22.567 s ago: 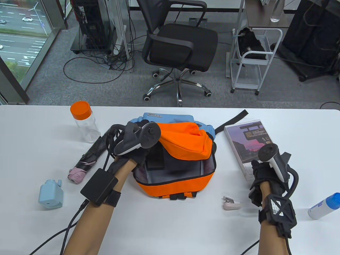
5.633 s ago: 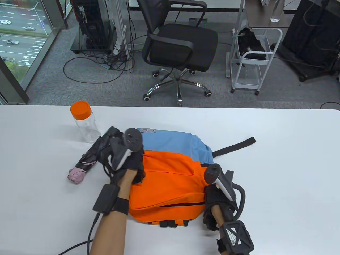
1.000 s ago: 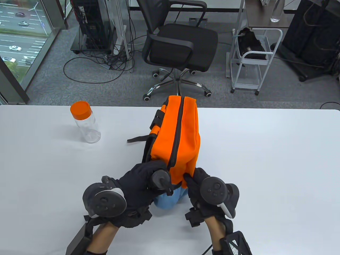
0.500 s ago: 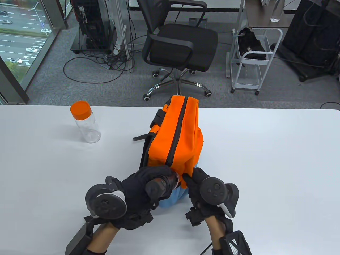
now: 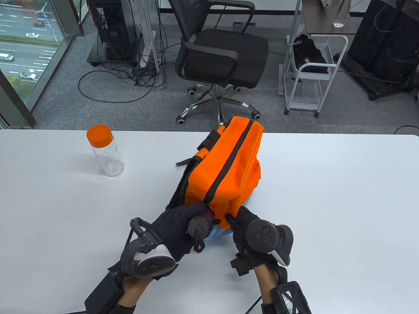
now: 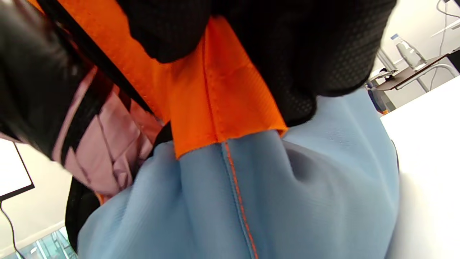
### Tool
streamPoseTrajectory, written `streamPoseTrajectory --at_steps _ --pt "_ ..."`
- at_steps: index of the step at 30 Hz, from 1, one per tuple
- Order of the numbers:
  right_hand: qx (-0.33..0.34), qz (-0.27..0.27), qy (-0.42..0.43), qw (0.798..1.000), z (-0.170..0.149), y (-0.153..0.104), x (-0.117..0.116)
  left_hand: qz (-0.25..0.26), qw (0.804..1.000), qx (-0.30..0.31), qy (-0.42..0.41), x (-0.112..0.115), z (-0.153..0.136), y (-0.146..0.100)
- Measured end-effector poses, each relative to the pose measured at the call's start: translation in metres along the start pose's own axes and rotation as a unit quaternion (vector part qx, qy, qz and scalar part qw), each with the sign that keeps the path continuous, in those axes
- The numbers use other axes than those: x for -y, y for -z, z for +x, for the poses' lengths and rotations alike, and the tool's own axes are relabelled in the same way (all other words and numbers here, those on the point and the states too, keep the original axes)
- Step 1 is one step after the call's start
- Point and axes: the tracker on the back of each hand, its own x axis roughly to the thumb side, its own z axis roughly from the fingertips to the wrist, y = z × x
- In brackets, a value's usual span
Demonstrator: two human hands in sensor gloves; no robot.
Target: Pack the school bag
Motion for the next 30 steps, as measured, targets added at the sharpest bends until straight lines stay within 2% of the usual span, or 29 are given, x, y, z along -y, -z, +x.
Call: streamPoseTrajectory --at_steps 1,2,4,5,6,9,11,13,14,16,18,20,21,22,23,24,26,28,30 --pt "0.0 -0.001 -0.001 1.0 0.0 0.0 0.0 -0.009 0.999 -0.028 -0.013 -0.001 -0.002 0.003" --pt "0.002 0.0 0.001 1.0 0.001 0.0 0.0 -0.009 0.999 -0.028 -0.016 -0.001 -0.002 0.007" --pt "-0.001 0.009 0.004 1.0 -0.001 0.0 0.002 -0.077 0.994 -0.073 -0.023 0.001 -0.003 0.015" --pt "-0.004 0.009 0.002 1.0 -0.001 0.0 0.004 -0.086 0.992 -0.085 -0.045 0.003 -0.006 0.015" --pt "-0.009 0.01 0.001 1.0 -0.001 0.0 0.006 -0.086 0.99 -0.095 -0.061 0.005 -0.009 0.015" --pt "-0.07 0.083 -0.06 0.992 0.011 -0.002 0.03 -0.059 0.987 -0.112 -0.093 0.004 -0.014 0.011" --pt "-0.031 0.031 -0.135 0.99 0.028 -0.007 0.045 -0.044 0.991 -0.099 -0.078 -0.003 -0.011 0.011" --pt "0.042 0.034 -0.119 0.991 0.045 -0.01 0.049 -0.04 0.993 -0.093 -0.067 -0.013 -0.009 0.013" --pt "0.057 0.069 -0.069 0.994 0.051 -0.011 0.041 -0.023 0.993 -0.095 -0.068 -0.017 -0.008 0.015" --pt "0.017 0.123 -0.034 0.992 0.052 -0.013 0.017 -0.016 0.993 -0.095 -0.066 -0.021 -0.008 0.015" --pt "0.028 0.155 -0.094 0.983 0.049 -0.011 -0.008 -0.011 0.994 -0.093 -0.058 -0.02 -0.008 0.014" --pt "-0.008 0.235 -0.153 0.96 0.047 -0.009 -0.026 -0.001 0.995 -0.085 -0.043 -0.019 -0.008 0.012" --pt "-0.005 0.259 -0.134 0.957 0.048 -0.009 -0.029 -0.004 0.996 -0.083 -0.038 -0.017 -0.007 0.012" --pt "0.008 0.254 -0.111 0.961 0.049 -0.008 -0.028 0.0 0.996 -0.081 -0.035 -0.017 -0.007 0.011" --pt "0.037 0.247 -0.048 0.967 0.05 -0.007 -0.025 0.009 0.996 -0.079 -0.036 -0.015 -0.008 0.011" --pt "0.048 0.277 0.022 0.959 0.046 -0.007 -0.021 0.01 0.996 -0.079 -0.033 -0.013 -0.008 0.01" --pt "0.062 0.318 0.101 0.941 0.041 -0.011 -0.023 0.019 0.995 -0.085 -0.044 -0.008 -0.011 0.009" --pt "0.054 0.335 0.081 0.937 0.039 -0.011 -0.024 0.011 0.993 -0.094 -0.067 0.0 -0.01 0.007" --pt "0.063 0.354 0.1 0.928 0.04 -0.009 -0.017 -0.018 0.995 -0.084 -0.058 0.007 -0.005 0.005"
